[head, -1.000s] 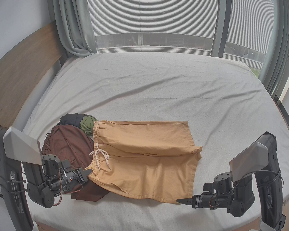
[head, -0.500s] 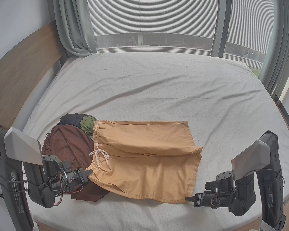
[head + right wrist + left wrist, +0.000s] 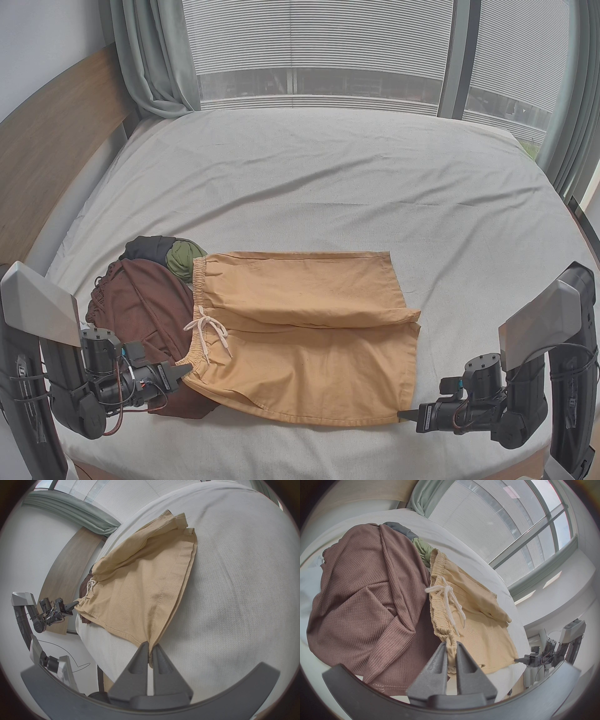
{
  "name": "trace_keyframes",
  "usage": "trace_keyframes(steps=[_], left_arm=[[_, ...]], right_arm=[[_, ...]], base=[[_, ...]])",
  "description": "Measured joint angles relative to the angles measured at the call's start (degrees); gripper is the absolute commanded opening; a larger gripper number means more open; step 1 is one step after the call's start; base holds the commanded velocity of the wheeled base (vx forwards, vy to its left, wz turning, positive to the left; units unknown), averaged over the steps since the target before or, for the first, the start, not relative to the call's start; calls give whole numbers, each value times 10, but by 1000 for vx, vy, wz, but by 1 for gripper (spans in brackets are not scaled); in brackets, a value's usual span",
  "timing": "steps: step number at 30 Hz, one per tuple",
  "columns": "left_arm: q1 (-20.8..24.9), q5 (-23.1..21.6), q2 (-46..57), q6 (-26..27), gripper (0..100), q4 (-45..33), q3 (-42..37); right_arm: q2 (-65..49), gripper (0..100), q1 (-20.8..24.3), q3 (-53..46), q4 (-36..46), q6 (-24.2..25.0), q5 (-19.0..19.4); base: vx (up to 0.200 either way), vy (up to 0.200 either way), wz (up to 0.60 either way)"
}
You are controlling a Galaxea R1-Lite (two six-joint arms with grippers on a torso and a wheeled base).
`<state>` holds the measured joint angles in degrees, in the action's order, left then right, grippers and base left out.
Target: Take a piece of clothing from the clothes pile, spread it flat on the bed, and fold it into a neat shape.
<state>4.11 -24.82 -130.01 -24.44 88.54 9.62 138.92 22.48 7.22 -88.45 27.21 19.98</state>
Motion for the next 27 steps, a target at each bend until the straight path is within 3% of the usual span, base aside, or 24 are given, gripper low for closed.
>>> trace_keyframes(steps=[27], left_arm=[[-30,-36,-38,140,0,-2,-83]], right_arm=[[-3,0,-2,-62,1,-68,1]], base=[[0,0,0]])
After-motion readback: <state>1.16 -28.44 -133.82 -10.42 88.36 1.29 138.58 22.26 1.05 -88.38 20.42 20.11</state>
